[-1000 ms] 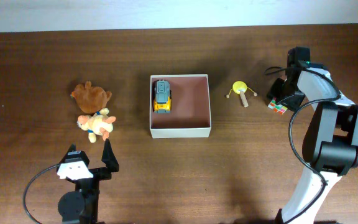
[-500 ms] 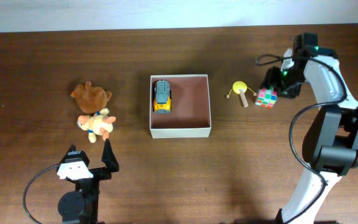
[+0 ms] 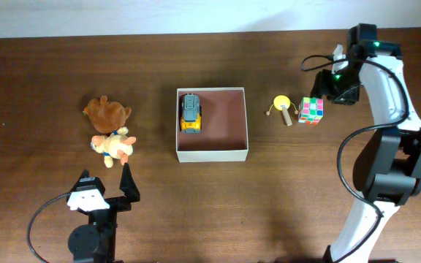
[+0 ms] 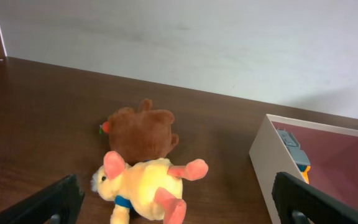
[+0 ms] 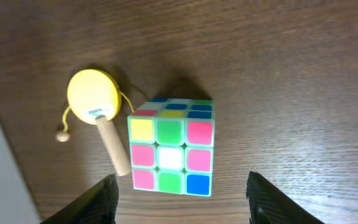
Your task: Pack container
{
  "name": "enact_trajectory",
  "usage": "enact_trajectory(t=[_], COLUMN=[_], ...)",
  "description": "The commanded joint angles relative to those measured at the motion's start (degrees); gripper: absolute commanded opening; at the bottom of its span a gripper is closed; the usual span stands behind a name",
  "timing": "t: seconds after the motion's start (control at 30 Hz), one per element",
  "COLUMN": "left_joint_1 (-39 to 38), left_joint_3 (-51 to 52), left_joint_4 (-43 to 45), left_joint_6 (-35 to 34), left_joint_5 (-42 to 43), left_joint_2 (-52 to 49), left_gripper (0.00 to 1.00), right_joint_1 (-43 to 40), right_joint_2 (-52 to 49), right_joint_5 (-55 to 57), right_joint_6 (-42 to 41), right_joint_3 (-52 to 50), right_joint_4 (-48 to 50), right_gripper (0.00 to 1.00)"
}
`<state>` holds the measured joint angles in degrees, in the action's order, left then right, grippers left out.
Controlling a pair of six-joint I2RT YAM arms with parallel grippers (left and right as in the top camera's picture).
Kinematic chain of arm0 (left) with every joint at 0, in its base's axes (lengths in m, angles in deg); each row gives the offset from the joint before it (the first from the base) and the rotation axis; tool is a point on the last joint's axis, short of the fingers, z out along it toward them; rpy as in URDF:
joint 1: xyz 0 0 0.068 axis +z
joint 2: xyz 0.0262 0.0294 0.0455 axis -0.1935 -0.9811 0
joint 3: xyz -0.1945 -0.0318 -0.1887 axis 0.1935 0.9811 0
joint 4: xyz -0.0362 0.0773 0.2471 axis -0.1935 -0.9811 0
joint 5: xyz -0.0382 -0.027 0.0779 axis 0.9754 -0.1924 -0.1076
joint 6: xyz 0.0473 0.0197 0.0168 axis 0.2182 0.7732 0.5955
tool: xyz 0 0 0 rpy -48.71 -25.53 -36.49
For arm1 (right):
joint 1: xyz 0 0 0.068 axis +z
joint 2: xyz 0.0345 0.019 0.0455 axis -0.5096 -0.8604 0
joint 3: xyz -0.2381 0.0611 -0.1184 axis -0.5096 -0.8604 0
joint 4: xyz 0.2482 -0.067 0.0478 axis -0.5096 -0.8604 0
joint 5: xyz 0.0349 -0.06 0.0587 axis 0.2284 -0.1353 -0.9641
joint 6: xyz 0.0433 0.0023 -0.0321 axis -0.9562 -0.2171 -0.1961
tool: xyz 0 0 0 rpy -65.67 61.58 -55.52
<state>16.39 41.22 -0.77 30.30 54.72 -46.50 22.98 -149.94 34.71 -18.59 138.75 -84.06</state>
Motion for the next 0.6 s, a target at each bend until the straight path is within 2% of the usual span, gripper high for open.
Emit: enact_trajectory(t=[0.0, 0.17, 0.57], left_joint_1=[0.0, 0.0, 0.0], left_joint_3=[0.4, 0.4, 0.4], left_joint_4=[0.0, 0.0, 0.0], left_joint_6=[1.2, 1.1, 1.1], left_joint_5=[0.2, 0.2, 0.2], left_joint_2=[0.5, 0.5, 0.5], left_gripper=[0.99, 0.99, 0.99], right_joint_1=[3.3, 5.9, 5.9], right_joint_2=[0.1, -1.1, -7.4], right_joint_5=[7.2, 11.6, 12.7], right_joint_6=[1.2, 1.2, 0.9], right_joint_3=[-0.7, -0.7, -0.7], right_joint_4=[1.1, 1.9, 2.2], right_gripper=[0.61, 0.74, 0.76])
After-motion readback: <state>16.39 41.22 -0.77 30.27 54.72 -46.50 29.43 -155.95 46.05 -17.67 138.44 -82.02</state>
